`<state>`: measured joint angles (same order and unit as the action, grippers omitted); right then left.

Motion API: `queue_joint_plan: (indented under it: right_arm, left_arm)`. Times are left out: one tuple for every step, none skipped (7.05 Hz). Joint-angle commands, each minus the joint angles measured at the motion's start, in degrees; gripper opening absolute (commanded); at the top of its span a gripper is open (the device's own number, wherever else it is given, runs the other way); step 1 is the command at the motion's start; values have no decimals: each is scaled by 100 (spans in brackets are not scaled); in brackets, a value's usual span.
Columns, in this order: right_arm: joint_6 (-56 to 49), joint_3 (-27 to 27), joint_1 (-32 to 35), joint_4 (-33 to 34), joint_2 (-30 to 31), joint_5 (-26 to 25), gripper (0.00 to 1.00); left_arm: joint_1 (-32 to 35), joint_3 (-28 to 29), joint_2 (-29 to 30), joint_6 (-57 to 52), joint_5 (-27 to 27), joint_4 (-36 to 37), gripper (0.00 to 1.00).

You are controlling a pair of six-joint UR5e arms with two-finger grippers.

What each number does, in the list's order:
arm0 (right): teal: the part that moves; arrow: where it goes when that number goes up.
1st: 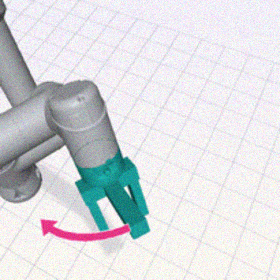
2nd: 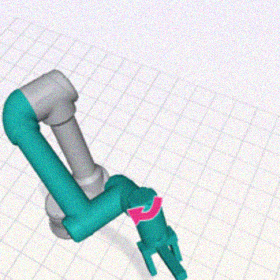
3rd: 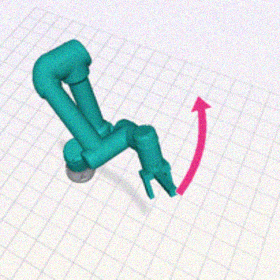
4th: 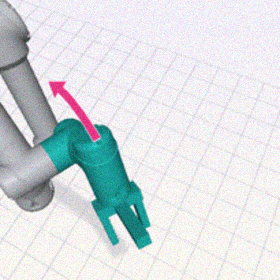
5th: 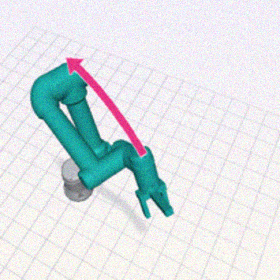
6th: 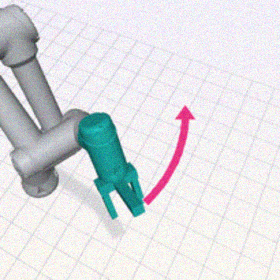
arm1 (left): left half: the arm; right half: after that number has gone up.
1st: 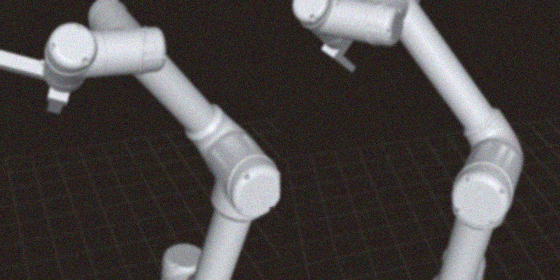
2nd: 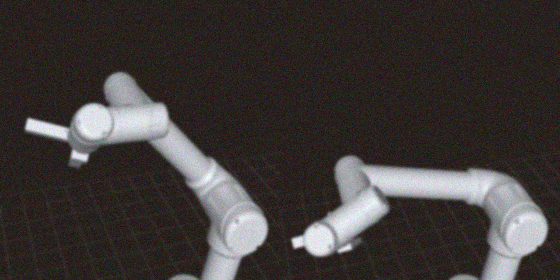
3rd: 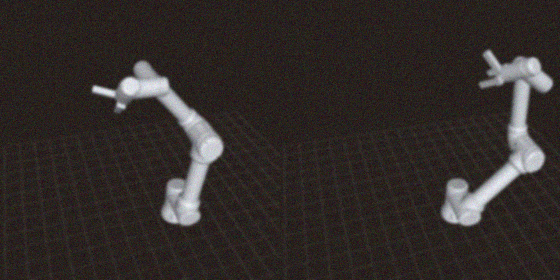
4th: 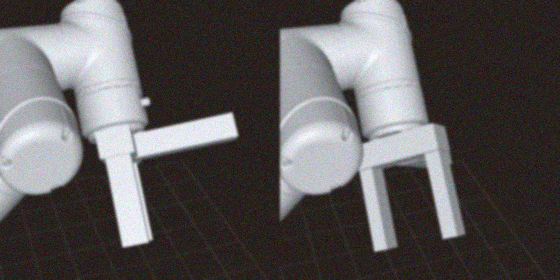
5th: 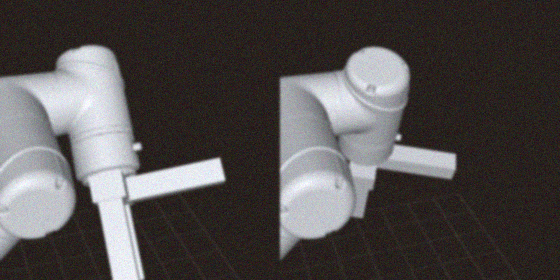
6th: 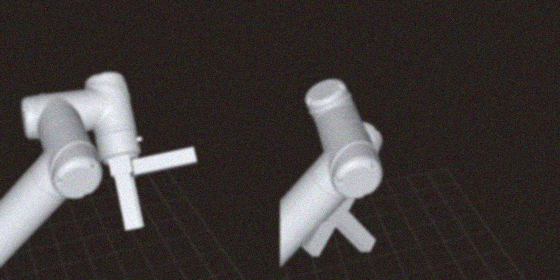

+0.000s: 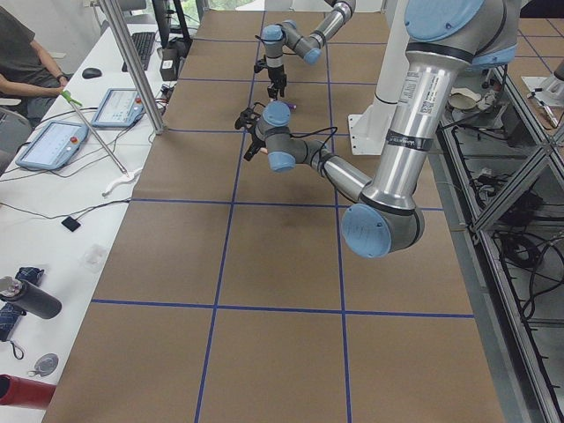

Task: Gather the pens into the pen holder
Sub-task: 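Lower the right gripper and grasp the purple pen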

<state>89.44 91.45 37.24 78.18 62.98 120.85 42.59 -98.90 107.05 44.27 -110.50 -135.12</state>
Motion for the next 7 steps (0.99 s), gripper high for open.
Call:
queue_joint_plan:
  right_arm:
    - [-23, -75, -68, -31, -13, 9, 68]
    - [-23, -75, -60, -31, -5, 61, 62]
    - [-23, -75, -59, -31, -13, 97, 49]
    - [-31, -101, -59, -31, -5, 97, 43]
    - [-31, -162, -59, -40, -13, 97, 42]
    - [-31, -172, -59, -40, -22, 106, 42]
    - [-31, -180, -59, -40, -22, 141, 42]
  left_arm:
    - [3, -7, 0, 21, 11, 3, 100]
    - [3, -7, 0, 21, 11, -6, 100]
    - [3, -7, -8, 73, 11, -6, 100]
    - [12, -7, -8, 82, 11, -6, 100]
    - [12, -42, -26, 82, 11, -6, 100]
    - [12, -51, -52, 82, 11, -6, 100]
    - [12, -51, -52, 82, 11, -6, 100]
